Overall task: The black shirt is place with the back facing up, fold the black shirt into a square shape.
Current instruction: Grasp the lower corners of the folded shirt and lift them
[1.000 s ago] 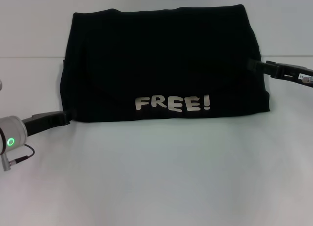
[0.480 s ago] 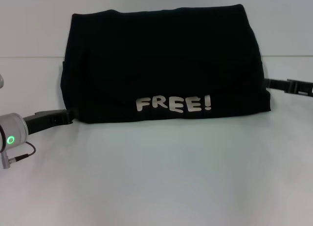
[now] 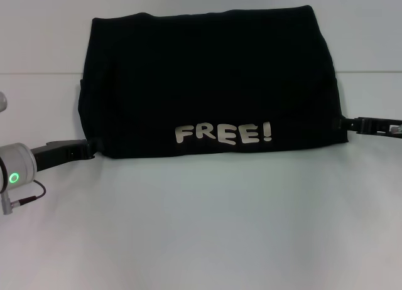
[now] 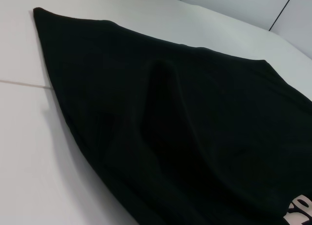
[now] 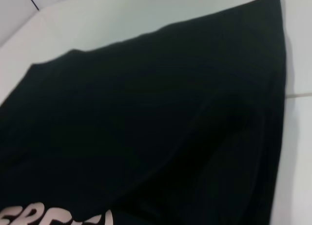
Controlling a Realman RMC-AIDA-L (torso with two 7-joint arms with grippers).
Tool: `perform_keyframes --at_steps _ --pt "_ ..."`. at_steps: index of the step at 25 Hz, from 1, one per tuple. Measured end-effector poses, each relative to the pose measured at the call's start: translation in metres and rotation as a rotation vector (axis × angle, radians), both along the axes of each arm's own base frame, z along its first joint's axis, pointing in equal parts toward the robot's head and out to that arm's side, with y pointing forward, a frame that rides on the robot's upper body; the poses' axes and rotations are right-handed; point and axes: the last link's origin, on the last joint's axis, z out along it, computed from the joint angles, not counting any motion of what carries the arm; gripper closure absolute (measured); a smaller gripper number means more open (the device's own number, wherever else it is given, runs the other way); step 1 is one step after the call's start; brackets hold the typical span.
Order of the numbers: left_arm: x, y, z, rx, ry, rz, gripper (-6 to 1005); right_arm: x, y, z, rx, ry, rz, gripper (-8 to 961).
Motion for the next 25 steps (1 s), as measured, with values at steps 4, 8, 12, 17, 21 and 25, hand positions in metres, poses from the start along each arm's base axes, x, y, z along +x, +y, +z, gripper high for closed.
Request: perform_keyframes --at_steps 4,8,12,17,21,25 --pt "-0.0003 0.0001 0.0001 0.002 0.001 0.002 1000 -0.0032 0.0015 -0.0099 -0.003 -0.032 0.009 331" --pt "-0.0009 0.0004 0.0004 0.004 0.003 0.005 1000 -0.0045 0.0010 -0.0127 -0.010 -0.035 0.015 397" --pt "-0.0011 0.0007 0.0011 0.007 0.005 0.005 1000 -0.0011 -0.0018 -0.0111 -0.008 -0.028 0.008 463" --pt "-0.0011 0.0010 0.0013 0.007 0.006 0.005 1000 0.0004 -0.0044 -0.0098 -0.022 -0.021 0.011 697" --pt "-0.0011 0.0011 0.0014 0.008 0.006 0.006 1000 0.0028 -0.0061 -0.0096 -0.021 -0.025 0.012 768" --pt "-0.0010 0.0012 0.0013 0.008 0.006 0.006 1000 0.0034 -0.0064 -0.0095 -0.020 -0.032 0.020 839"
